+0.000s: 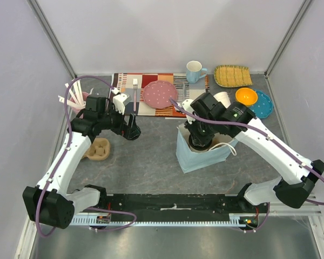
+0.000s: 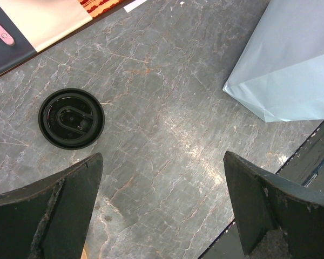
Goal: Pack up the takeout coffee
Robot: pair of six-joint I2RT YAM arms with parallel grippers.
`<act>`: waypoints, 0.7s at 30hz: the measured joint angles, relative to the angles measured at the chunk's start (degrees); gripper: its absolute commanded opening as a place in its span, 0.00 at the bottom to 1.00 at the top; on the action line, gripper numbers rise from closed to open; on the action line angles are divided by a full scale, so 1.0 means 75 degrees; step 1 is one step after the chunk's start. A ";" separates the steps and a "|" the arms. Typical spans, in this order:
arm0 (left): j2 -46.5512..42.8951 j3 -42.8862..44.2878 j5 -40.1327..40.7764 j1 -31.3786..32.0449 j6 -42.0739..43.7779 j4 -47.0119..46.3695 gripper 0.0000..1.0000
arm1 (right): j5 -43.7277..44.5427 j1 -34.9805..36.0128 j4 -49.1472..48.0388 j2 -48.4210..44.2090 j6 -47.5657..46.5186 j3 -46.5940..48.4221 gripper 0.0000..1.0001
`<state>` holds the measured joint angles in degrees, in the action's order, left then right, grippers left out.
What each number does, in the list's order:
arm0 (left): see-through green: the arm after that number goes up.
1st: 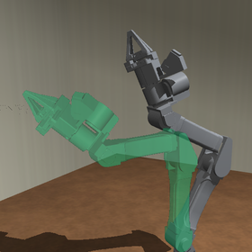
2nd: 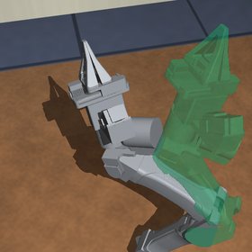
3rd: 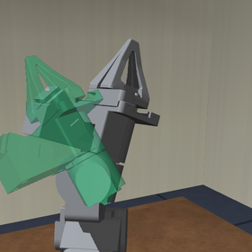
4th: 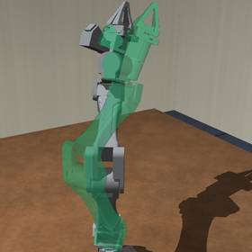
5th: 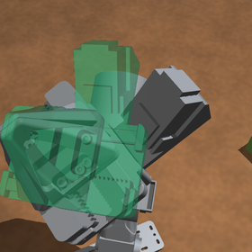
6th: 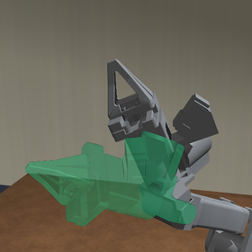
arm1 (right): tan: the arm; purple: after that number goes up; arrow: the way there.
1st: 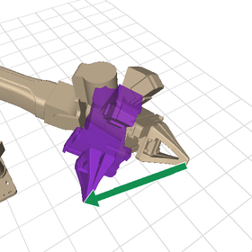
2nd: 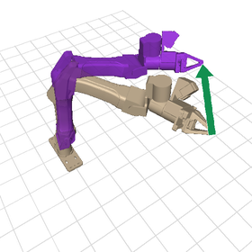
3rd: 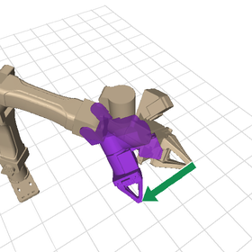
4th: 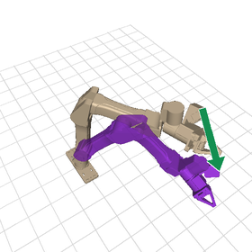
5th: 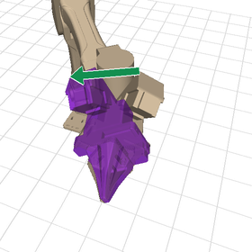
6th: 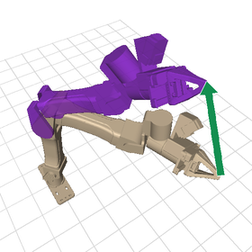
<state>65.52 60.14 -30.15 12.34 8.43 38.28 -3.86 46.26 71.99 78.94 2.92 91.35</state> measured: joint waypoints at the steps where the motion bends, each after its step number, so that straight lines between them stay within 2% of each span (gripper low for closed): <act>1: 0.0000 0.0000 0.0000 0.0003 0.0000 0.0000 1.00 | -0.0047 -0.0003 -0.0108 -0.0038 -0.0020 -0.0131 0.00; 21: 0.0052 0.0000 0.0006 0.0009 0.0006 0.0029 1.00 | -0.0793 -0.0356 -0.1999 -0.0321 -0.0047 -0.2317 0.00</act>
<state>65.91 60.14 -30.11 12.40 8.47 38.50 -9.80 43.59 56.99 76.53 2.57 73.97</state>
